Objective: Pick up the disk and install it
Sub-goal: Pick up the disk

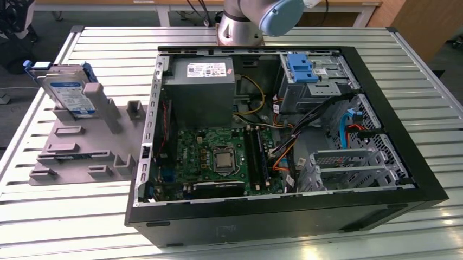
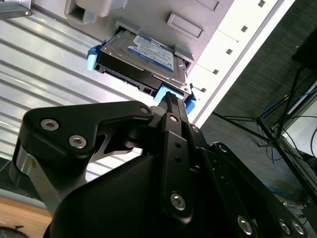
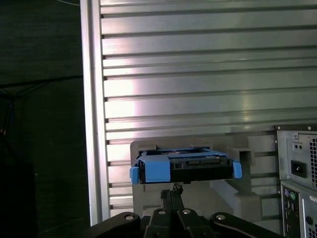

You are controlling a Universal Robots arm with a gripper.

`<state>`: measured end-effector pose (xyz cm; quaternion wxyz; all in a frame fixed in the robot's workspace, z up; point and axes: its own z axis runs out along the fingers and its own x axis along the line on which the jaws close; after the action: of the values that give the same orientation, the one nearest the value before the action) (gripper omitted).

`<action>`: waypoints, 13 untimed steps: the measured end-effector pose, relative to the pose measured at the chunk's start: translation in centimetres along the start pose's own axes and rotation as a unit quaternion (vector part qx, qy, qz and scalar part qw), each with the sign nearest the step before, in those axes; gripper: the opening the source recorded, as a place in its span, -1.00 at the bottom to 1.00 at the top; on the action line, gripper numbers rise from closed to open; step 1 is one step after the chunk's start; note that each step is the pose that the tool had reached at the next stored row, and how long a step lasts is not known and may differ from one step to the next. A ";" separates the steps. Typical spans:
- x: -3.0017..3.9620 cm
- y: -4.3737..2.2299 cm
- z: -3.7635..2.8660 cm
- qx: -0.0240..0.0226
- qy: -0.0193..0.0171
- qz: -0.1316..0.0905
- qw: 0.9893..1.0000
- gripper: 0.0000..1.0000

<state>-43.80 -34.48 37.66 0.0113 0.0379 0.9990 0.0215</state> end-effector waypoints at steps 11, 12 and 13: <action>0.01 0.00 0.01 -0.001 0.001 -0.033 0.999 -0.79; 0.01 0.00 0.01 -0.001 0.002 -0.042 0.999 -0.79; 0.01 0.00 0.02 -0.001 0.002 -0.052 0.999 -0.79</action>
<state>-43.81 -34.48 37.64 0.0102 -0.0137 0.9996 0.0220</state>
